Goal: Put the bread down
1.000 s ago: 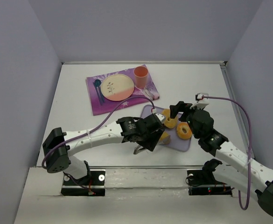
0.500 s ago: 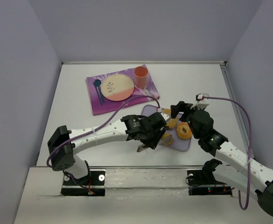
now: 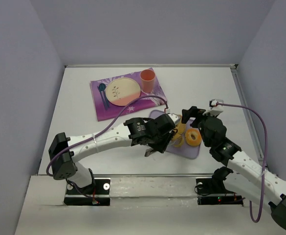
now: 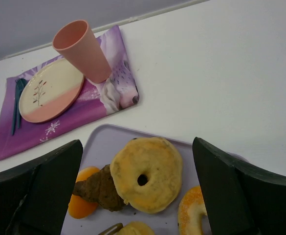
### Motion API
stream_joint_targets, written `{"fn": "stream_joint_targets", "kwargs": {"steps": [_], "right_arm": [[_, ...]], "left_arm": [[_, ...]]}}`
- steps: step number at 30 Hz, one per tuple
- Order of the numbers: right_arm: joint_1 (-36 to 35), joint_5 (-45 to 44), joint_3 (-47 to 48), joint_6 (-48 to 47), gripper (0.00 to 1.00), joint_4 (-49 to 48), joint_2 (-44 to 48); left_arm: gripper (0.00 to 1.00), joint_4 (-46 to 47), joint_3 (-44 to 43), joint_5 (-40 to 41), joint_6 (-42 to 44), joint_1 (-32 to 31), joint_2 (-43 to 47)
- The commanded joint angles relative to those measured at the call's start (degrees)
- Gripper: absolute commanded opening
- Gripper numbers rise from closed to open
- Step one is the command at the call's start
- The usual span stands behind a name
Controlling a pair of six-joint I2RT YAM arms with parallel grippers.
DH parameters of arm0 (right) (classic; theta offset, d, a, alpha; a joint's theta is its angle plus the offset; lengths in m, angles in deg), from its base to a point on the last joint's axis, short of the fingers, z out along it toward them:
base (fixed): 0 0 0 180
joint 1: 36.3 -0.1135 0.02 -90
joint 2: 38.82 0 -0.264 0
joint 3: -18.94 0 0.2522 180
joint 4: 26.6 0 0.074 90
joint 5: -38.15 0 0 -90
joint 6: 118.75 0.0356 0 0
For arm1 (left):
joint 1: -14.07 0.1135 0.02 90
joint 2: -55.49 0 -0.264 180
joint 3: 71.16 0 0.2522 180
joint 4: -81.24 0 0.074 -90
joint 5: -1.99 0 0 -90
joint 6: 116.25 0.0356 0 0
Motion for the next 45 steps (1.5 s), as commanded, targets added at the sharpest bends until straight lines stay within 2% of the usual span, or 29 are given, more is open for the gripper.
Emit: {"fn": "stream_joint_targets", "kwargs": {"steps": [1, 5, 8, 11, 15, 18, 22, 24, 29, 30, 37, 41, 45], "right_arm": [[0.37, -3.53, -0.87, 0.97, 1.00, -1.44, 0.61], [0.37, -3.97, -0.78, 1.23, 1.00, -1.35, 0.87], [0.37, -3.80, -0.43, 1.41, 1.00, -1.52, 0.35], [0.37, -3.27, -0.43, 1.23, 1.00, -1.52, 0.17], [0.37, -5.46, -0.87, 0.97, 1.00, -1.44, 0.78], [0.37, -4.94, -1.05, 1.05, 1.00, -1.52, 1.58], [0.37, -4.15, -1.40, 0.88, 1.00, -1.87, 2.02], [0.37, -3.97, -1.48, 0.79, 1.00, -1.96, 2.28], [0.37, -3.97, -1.92, 0.62, 1.00, -2.31, 2.98], [0.37, -4.32, -2.10, 0.61, 1.00, -2.49, 3.07], [0.37, -4.32, -2.19, 0.53, 1.00, -2.58, 2.99], [0.37, -4.50, -2.01, 0.53, 1.00, -2.67, 2.46], [0.37, -4.32, -2.01, 0.44, 1.00, -2.75, 2.10]], "left_arm": [[0.24, -3.63, -6.79, 6.49, -0.85, -0.35, 3.98], [0.23, -6.27, -9.70, 17.63, -3.22, 0.52, 3.64], [0.23, -9.44, -13.31, 19.50, -4.80, 3.15, 2.23], [0.23, -9.28, -10.78, 22.23, -6.64, 8.16, 2.58], [0.20, -5.24, -5.85, 20.74, -7.09, 16.33, 5.47], [0.29, -3.74, -4.79, 25.56, -7.70, 22.39, 6.80], [0.30, 4.33, -3.48, 25.32, -6.04, 30.92, 4.96], [0.31, 9.61, -3.47, 21.21, -1.67, 34.88, 1.64], [0.32, 8.56, -13.03, 19.51, 0.89, 39.90, -8.04], [0.33, 9.09, -13.92, 16.81, 1.60, 41.21, -10.49], [0.37, 9.62, -19.20, 12.22, 4.77, 43.94, -18.51], [0.50, 9.54, -18.77, 11.60, 5.48, 44.29, -19.13], [0.59, 9.89, -17.36, 11.25, 5.92, 44.38, -17.64]]}}
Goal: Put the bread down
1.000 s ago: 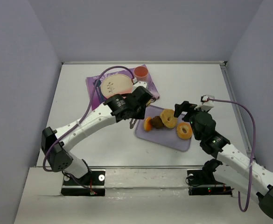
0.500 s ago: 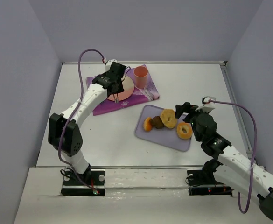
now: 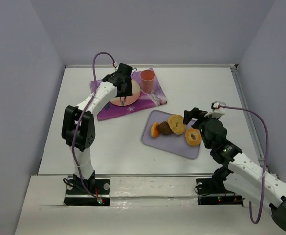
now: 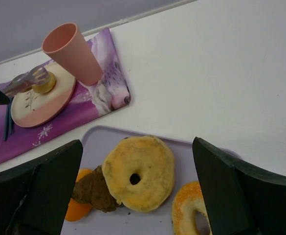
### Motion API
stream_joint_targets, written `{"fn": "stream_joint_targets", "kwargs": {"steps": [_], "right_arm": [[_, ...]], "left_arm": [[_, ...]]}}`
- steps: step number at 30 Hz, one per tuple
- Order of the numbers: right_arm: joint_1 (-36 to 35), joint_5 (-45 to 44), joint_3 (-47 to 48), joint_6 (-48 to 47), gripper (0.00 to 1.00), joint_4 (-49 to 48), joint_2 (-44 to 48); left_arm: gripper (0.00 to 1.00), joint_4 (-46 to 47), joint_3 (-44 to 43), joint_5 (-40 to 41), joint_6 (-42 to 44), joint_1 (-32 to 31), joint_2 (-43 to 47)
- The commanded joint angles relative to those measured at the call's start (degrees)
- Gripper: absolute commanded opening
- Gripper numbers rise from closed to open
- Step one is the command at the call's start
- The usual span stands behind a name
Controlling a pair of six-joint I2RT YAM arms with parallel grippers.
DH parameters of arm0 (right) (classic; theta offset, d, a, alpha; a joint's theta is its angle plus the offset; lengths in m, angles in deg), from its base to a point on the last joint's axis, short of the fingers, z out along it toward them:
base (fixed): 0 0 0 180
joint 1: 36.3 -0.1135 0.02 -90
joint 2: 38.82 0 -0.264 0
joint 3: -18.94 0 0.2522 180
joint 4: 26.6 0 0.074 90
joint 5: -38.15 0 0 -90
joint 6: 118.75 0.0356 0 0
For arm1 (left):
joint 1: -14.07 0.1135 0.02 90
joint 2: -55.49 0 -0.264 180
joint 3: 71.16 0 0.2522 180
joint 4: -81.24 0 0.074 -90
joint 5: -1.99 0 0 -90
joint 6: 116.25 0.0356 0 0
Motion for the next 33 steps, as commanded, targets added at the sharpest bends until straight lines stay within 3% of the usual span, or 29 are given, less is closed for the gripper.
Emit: {"fn": "stream_joint_targets", "kwargs": {"steps": [1, 6, 21, 26, 33], "right_arm": [[0.37, -1.41, 0.30, -0.26, 1.00, -2.75, -0.23], [0.37, -1.24, 0.30, -0.17, 1.00, -2.75, -0.23], [0.37, -0.89, 0.39, -0.35, 1.00, -3.02, -1.12], [0.37, -0.89, 0.21, -0.26, 1.00, -3.02, -0.24], [0.37, -0.89, 0.04, -0.17, 1.00, -2.93, -0.23]], "left_arm": [[0.59, 1.58, -1.12, -1.08, 1.98, 0.19, 3.56], [0.63, 1.76, -0.77, -2.66, 2.60, 0.19, 4.97], [0.59, 1.76, 2.74, -1.78, 2.16, 0.45, 15.07], [0.57, 5.09, 10.37, -4.24, -0.82, 0.36, 20.96], [0.57, 9.14, 26.81, -3.80, -8.20, -5.86, 39.93]]}}
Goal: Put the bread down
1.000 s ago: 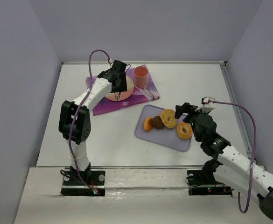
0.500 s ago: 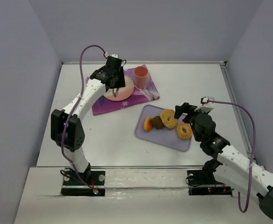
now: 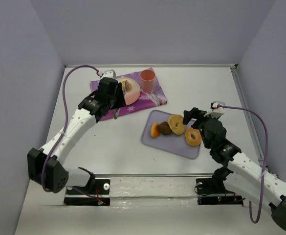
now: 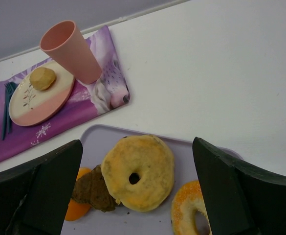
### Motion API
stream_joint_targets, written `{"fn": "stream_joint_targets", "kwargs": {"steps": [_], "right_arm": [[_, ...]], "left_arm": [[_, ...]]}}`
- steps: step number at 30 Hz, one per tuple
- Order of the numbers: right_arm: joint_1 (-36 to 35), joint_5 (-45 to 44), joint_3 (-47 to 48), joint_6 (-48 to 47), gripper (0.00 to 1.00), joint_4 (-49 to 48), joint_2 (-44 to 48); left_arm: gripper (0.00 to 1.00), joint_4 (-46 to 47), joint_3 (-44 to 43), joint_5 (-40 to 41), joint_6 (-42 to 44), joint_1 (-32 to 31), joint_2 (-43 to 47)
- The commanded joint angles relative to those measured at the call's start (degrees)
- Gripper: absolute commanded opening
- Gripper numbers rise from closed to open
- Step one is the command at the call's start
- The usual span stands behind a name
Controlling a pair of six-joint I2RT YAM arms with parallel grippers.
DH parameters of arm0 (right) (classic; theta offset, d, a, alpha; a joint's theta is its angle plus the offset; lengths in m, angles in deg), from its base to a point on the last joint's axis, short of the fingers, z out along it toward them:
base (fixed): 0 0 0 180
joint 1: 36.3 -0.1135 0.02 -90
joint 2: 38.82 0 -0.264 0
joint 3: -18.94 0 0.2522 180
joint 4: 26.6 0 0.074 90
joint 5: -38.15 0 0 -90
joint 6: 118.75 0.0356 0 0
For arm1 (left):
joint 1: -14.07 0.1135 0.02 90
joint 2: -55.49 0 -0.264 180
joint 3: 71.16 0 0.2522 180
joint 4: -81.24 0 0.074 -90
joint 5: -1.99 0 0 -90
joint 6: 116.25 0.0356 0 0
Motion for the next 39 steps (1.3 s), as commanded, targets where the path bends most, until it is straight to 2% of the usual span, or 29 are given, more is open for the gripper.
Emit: {"fn": "stream_joint_targets", "kwargs": {"steps": [1, 6, 7, 10, 15, 19, 22, 27, 31, 34, 37, 39], "right_arm": [[0.37, -0.93, 0.04, -0.11, 1.00, -2.93, 0.66], [0.37, -0.76, 0.13, -0.28, 1.00, -2.84, 0.40], [0.37, -0.67, 0.13, -0.37, 1.00, -2.84, 0.31], [0.37, -0.40, 0.13, -0.46, 1.00, -2.93, 0.48], [0.37, -0.40, -0.31, -0.46, 1.00, -2.84, 1.19], [0.37, -0.93, -0.40, -0.72, 1.00, -2.84, 1.19], [0.37, -1.02, -0.40, -0.81, 1.00, -2.93, 1.10], [0.37, -1.11, -0.22, -0.90, 1.00, -2.84, 0.58], [0.37, -1.37, -0.31, -0.98, 1.00, -2.84, 0.66], [0.37, -1.63, -0.40, -0.90, 1.00, -2.84, 0.75], [0.37, -1.72, -0.22, -0.81, 1.00, -2.84, 0.22], [0.37, -1.63, -0.14, -0.99, 1.00, -2.84, 0.05]], "left_arm": [[0.57, 5.07, 8.77, 0.04, -6.76, -5.87, 13.37], [0.57, 5.87, 22.22, 3.29, -17.56, -16.66, 21.98], [0.60, 6.31, 25.54, 3.30, -18.80, -18.00, 22.61], [0.59, 6.40, 28.91, 4.87, -22.51, -22.13, 23.67], [0.57, -3.00, 30.49, 14.71, -35.76, -28.20, 26.39], [0.58, -2.74, 33.65, 14.81, -38.59, -30.49, 28.59], [0.59, -0.55, 36.82, 13.58, -39.12, -31.80, 26.84], [0.59, -2.38, 37.27, 13.93, -42.19, -33.92, 21.31], [0.59, -5.81, 37.35, 15.69, -49.30, -36.02, 19.19], [0.66, -3.46, 37.70, 14.73, -49.85, -37.52, 17.26], [0.69, -1.34, 36.65, 14.90, -48.26, -38.57, 14.54], [0.77, -1.69, 34.90, 15.42, -47.47, -38.93, 12.69]]}}
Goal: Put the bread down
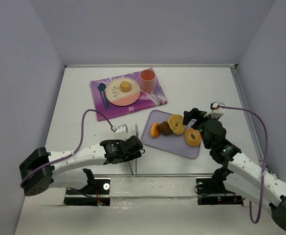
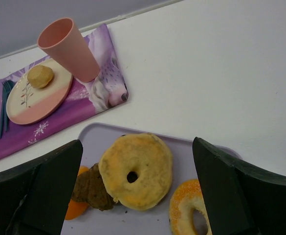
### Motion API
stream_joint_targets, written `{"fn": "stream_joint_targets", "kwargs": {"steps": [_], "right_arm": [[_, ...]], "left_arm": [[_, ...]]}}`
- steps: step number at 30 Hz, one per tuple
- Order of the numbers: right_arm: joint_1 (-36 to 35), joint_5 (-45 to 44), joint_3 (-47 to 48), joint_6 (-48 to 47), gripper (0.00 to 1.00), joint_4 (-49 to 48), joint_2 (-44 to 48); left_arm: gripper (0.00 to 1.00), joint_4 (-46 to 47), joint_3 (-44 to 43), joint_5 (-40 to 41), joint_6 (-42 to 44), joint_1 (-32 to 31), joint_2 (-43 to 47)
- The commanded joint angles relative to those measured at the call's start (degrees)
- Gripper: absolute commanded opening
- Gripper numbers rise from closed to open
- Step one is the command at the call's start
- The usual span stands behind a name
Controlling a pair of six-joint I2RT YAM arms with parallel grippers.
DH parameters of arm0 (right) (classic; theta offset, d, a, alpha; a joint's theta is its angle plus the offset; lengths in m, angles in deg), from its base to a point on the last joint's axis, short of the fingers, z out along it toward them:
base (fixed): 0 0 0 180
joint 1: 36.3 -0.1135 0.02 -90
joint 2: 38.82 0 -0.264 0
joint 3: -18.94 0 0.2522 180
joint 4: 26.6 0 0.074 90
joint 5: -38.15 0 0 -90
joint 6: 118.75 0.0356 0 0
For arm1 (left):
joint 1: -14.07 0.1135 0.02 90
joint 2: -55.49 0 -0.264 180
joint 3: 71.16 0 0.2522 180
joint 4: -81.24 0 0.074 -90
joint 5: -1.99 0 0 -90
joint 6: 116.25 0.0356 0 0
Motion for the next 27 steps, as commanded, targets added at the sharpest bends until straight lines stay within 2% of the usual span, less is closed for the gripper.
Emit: {"fn": "stream_joint_targets", "kwargs": {"steps": [1, 2, 7, 9, 12, 13, 15, 17, 19, 20, 22, 23, 24, 27], "right_arm": [[0.37, -1.53, 0.39, -0.66, 1.00, -2.69, -0.24], [0.37, -1.52, 0.39, -0.74, 1.00, -2.69, -0.24], [0.37, -1.18, 0.30, -0.92, 1.00, -2.69, 0.38], [0.37, 1.45, 1.09, -2.15, 1.00, -2.69, 0.82], [0.37, 4.62, 1.36, -2.24, 1.00, -3.04, 0.99], [0.37, 4.72, 1.62, -2.33, 1.00, -3.13, 0.73], [0.37, 4.37, 2.06, -2.42, 1.00, -3.22, 0.47], [0.37, 3.84, 2.23, -2.06, 1.00, -2.61, 0.47], [0.37, 3.40, 3.02, -1.54, 1.00, -1.03, 1.25], [0.37, 2.88, 3.20, -1.10, 1.00, -0.58, 1.52], [0.37, 2.00, 3.11, -0.40, 1.00, -0.05, 3.01], [0.37, 1.03, 2.77, 0.13, 1.00, -0.05, 3.54], [0.37, 0.59, 2.59, 0.22, 1.00, 0.12, 4.59], [0.37, -0.20, 2.50, 0.22, 1.00, 1.00, 5.82]], "left_arm": [[0.80, 0.50, -2.61, 3.97, -0.85, -1.14, -3.25], [0.89, -0.11, -4.01, 4.15, -0.24, -1.31, -3.69], [0.99, -4.06, -8.76, 6.95, 0.21, -1.76, -4.14], [0.99, -7.84, -12.53, 9.06, 0.29, -1.76, -3.44], [0.99, -18.64, -20.88, 18.71, -2.85, -1.84, -1.85], [0.99, -21.01, -22.81, 23.78, -4.78, -1.76, -1.07], [0.99, -22.36, -27.04, 28.30, -3.41, -1.76, 0.17], [0.99, -19.29, -27.23, 34.45, -1.55, -0.79, 2.80], [0.99, -15.08, -26.09, 35.17, 3.17, 1.66, 6.57], [0.99, -9.06, -23.39, 34.56, 5.46, 5.07, 8.15], [0.99, -0.43, -19.08, 29.49, 15.38, 9.38, 14.04], [0.99, 7.45, -14.70, 26.50, 18.46, 14.63, 15.89], [0.99, 10.31, -12.66, 21.60, 22.40, 16.77, 19.39], [0.99, 16.05, -7.72, 18.83, 24.72, 20.74, 23.36]]}}
